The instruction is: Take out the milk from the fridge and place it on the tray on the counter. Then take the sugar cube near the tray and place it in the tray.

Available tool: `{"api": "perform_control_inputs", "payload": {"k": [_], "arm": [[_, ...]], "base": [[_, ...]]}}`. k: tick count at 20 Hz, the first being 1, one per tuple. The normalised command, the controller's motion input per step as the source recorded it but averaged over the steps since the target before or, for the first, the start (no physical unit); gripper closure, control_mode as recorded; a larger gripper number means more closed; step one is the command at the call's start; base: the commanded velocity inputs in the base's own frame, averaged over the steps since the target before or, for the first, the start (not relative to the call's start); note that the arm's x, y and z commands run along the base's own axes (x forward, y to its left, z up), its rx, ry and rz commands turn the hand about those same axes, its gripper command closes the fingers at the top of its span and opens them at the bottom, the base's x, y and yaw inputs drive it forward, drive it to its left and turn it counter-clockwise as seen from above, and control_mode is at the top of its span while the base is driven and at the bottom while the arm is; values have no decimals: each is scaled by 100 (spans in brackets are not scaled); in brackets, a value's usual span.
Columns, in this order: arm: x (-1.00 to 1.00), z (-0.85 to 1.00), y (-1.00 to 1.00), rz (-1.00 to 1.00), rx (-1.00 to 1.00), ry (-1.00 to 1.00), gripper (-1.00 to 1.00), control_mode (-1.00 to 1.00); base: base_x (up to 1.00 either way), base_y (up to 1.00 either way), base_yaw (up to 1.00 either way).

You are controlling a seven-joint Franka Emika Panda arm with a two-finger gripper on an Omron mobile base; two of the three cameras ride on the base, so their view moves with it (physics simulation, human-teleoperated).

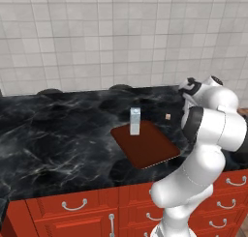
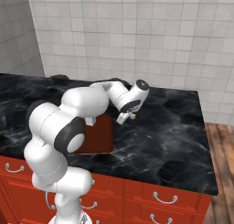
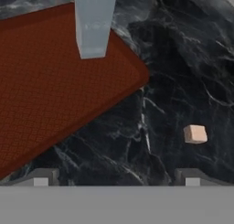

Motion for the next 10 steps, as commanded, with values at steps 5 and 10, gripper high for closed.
{"api": "perform_control_inputs", "payload": {"k": [5,10], "arm": [[1,-9,-5,0,11,-7,-100,-100],[1,-18,0,0,0,-19,-100,-100]], "base": [[0,0,0],[0,0,0]]}}
